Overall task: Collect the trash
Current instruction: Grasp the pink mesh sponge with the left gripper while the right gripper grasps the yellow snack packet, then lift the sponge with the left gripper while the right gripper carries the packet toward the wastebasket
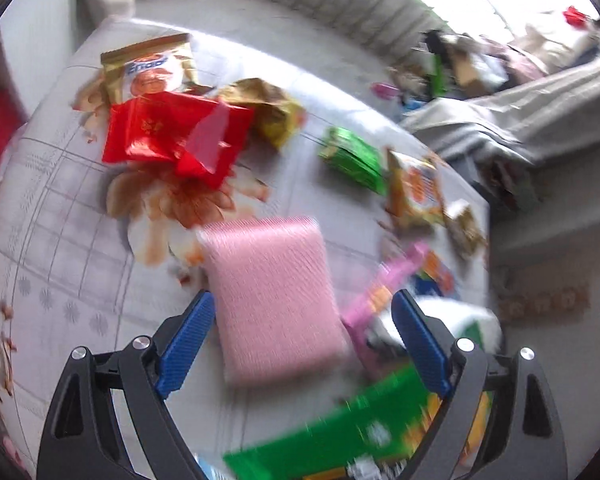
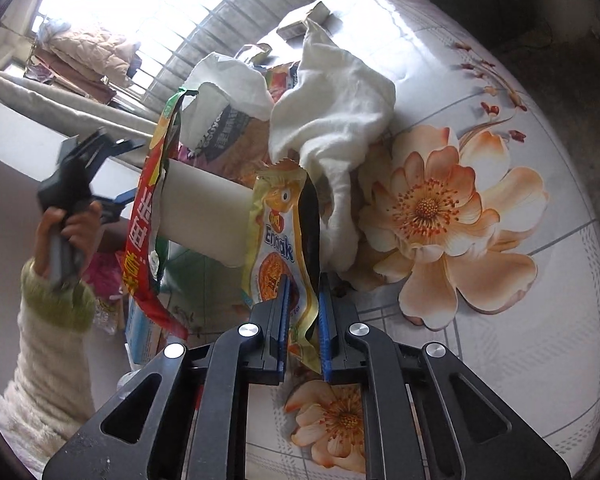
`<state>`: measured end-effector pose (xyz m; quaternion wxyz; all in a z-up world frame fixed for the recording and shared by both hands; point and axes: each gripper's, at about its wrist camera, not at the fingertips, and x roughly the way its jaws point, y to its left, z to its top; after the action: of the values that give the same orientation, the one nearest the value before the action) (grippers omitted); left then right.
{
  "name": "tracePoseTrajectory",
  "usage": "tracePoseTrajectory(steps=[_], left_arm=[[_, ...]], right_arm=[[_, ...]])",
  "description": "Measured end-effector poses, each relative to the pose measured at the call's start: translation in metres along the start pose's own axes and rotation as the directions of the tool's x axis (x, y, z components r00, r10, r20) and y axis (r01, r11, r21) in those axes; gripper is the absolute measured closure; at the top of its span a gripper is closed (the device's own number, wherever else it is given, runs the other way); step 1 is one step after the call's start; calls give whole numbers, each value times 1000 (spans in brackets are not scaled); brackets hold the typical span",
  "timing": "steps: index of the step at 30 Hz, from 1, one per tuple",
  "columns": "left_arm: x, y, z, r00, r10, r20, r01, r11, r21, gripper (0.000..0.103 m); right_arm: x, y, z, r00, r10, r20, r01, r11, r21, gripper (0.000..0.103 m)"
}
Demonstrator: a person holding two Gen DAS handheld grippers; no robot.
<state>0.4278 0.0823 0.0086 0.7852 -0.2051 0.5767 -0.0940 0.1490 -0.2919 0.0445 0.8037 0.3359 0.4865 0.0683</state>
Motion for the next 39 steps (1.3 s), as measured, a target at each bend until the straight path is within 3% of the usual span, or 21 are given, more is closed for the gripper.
tracePoseTrajectory(steps=[3,8,11,14,22,28,33,39], left_arm=[[18,-2,8,999,47,-22,-47,999,9,15],[39,-12,10,985,171,-14,-168,980,107,15],[47,-7,14,979,203,-21,-200,975,102,16],[53,-3,14,980,200,-12,-198,976,96,21],[41,4,6,977,212,8,-209,955,210,22],[25,12,-2,984,177,-9,-171,963,206,12],[16,3,-19,985,170,-11,-159,941,299,9],[25,-9,-31,969,249,1,-230,893,386,9]], right_arm=[[3,3,2,1000,3,-3,-3,1000,-1,93],[9,8,7,1000,6,-10,-6,1000,-1,94],[13,11,10,1000,11,-12,-11,1000,2,94],[12,10,10,1000,18,-13,-18,1000,6,94],[3,4,10,999,48,-12,-48,999,12,94],[2,2,10,995,94,-26,-93,995,28,90],[-2,4,9,995,102,-21,-101,995,22,79],[2,2,8,995,96,-24,-95,995,34,73]])
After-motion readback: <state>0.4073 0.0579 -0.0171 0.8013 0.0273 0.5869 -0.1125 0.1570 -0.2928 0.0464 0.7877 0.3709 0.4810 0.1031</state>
